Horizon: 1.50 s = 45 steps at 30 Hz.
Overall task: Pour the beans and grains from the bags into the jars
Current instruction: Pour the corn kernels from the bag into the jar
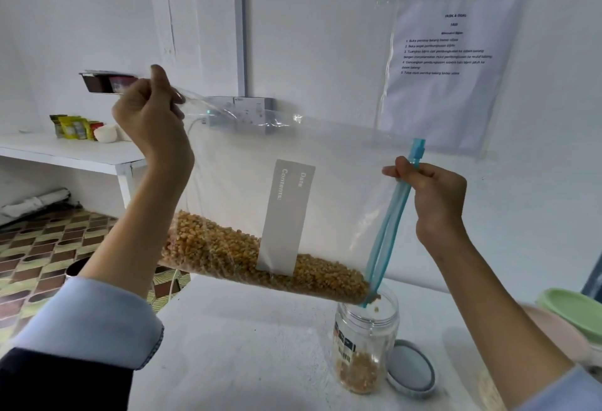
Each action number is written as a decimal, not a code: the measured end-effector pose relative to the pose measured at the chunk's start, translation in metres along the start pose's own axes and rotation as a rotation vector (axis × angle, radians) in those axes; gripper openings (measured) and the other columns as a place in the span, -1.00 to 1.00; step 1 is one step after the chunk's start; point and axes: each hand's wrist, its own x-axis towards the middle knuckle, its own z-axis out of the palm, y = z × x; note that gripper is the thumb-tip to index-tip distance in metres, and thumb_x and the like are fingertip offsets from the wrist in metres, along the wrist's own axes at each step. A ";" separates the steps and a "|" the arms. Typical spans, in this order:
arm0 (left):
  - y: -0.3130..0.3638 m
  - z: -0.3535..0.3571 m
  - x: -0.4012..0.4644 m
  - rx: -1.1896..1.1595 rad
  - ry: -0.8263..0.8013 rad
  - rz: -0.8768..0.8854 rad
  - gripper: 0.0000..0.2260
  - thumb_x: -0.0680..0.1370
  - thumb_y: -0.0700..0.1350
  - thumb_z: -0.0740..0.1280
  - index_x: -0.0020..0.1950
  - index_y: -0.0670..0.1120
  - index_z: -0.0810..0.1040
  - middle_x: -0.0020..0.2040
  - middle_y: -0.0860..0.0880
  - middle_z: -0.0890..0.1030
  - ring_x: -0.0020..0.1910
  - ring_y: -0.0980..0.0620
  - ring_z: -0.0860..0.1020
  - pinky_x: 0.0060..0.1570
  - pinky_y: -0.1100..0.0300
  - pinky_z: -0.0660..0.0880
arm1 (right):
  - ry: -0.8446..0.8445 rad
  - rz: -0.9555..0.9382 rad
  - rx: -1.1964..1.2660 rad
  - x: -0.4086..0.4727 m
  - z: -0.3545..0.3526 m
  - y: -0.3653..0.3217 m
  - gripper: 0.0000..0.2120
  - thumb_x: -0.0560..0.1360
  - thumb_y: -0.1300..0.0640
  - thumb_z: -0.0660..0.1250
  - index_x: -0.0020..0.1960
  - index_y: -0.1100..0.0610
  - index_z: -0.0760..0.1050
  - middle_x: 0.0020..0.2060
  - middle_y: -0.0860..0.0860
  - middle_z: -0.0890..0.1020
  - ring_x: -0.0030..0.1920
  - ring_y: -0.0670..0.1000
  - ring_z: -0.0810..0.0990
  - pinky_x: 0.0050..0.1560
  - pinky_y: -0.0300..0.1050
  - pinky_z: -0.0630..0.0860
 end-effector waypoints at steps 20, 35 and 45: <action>0.001 -0.006 0.006 0.140 -0.173 0.006 -0.68 0.56 -0.15 0.29 -0.39 -0.09 0.32 -0.52 0.13 0.45 -0.51 0.15 0.31 -0.45 0.28 0.26 | -0.031 0.030 -0.041 -0.002 0.003 -0.005 -0.91 0.47 0.12 0.42 -0.21 0.10 0.63 -0.19 -0.05 0.66 -0.13 -0.13 0.55 -0.23 -0.52 0.39; -0.001 -0.003 0.001 0.019 -0.093 0.011 -0.68 0.55 -0.22 0.31 -0.39 -0.14 0.35 -0.52 0.09 0.47 -0.57 0.13 0.29 -0.54 0.27 0.20 | -0.044 0.004 -0.049 -0.006 0.000 -0.008 -0.88 0.46 0.11 0.42 -0.25 0.07 0.62 -0.16 0.03 0.68 -0.07 -0.07 0.59 -0.20 -0.49 0.39; 0.002 0.000 0.003 0.017 -0.083 0.034 -0.65 0.54 -0.24 0.30 -0.42 -0.12 0.30 -0.57 0.09 0.42 -0.58 0.11 0.27 -0.55 0.24 0.17 | -0.035 -0.018 -0.011 -0.004 -0.001 -0.008 -0.86 0.47 0.13 0.42 -0.27 0.05 0.62 -0.26 -0.10 0.67 -0.14 -0.15 0.58 -0.20 -0.53 0.39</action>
